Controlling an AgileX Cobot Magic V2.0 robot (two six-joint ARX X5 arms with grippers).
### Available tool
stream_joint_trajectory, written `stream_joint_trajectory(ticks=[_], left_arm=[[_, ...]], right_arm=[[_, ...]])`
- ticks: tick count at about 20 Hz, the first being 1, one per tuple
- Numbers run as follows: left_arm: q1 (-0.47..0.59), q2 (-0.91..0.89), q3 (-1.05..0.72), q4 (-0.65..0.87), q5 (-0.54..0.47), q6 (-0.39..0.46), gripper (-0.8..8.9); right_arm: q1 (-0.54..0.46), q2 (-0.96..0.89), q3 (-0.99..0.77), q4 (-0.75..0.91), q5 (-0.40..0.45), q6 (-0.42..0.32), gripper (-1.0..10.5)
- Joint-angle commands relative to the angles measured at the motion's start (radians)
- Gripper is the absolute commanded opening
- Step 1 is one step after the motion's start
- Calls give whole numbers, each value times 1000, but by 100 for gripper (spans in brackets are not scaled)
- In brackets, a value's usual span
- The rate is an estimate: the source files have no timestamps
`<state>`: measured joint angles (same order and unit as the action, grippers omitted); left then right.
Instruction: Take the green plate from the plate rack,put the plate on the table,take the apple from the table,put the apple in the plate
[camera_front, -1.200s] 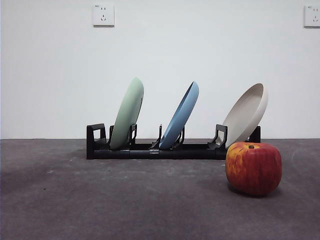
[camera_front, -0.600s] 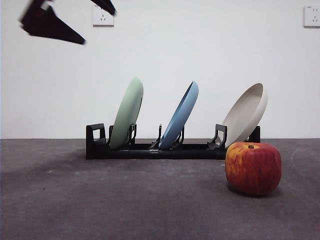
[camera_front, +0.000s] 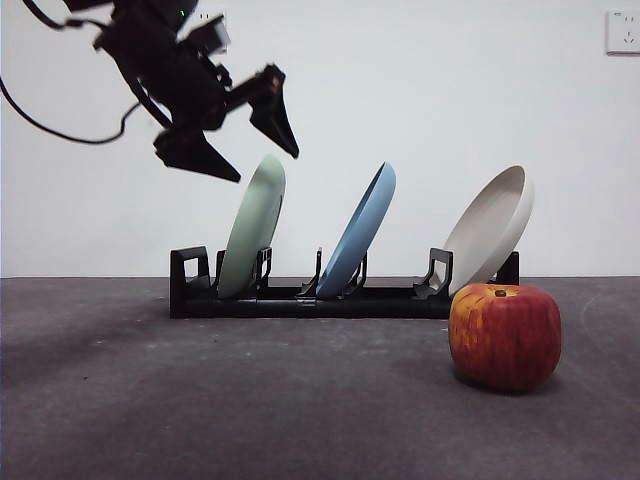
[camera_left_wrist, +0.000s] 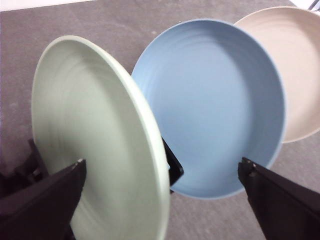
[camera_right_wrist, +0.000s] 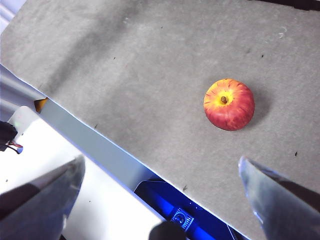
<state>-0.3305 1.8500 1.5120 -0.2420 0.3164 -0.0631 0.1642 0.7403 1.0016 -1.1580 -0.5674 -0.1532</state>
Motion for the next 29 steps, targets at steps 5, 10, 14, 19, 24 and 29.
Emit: stream_joint_trajectory(ticks=[5, 10, 14, 19, 24, 29], left_arm=[[-3, 71, 0, 52, 3, 11, 496], [-11, 71, 0, 41, 36, 11, 143], [-10, 71, 0, 31, 64, 11, 84], [-8, 71, 0, 31, 84, 10, 31], [-8, 66, 0, 29, 85, 2, -9], [-2, 11, 2, 32, 85, 3, -8]], right_arm=[[2, 2, 3, 6, 0, 6, 688], [2, 18, 3, 13, 0, 6, 688], [2, 34, 3, 13, -1, 6, 688], [2, 34, 3, 12, -3, 6, 688], [2, 34, 3, 12, -3, 6, 688], [2, 34, 3, 13, -3, 5, 688]])
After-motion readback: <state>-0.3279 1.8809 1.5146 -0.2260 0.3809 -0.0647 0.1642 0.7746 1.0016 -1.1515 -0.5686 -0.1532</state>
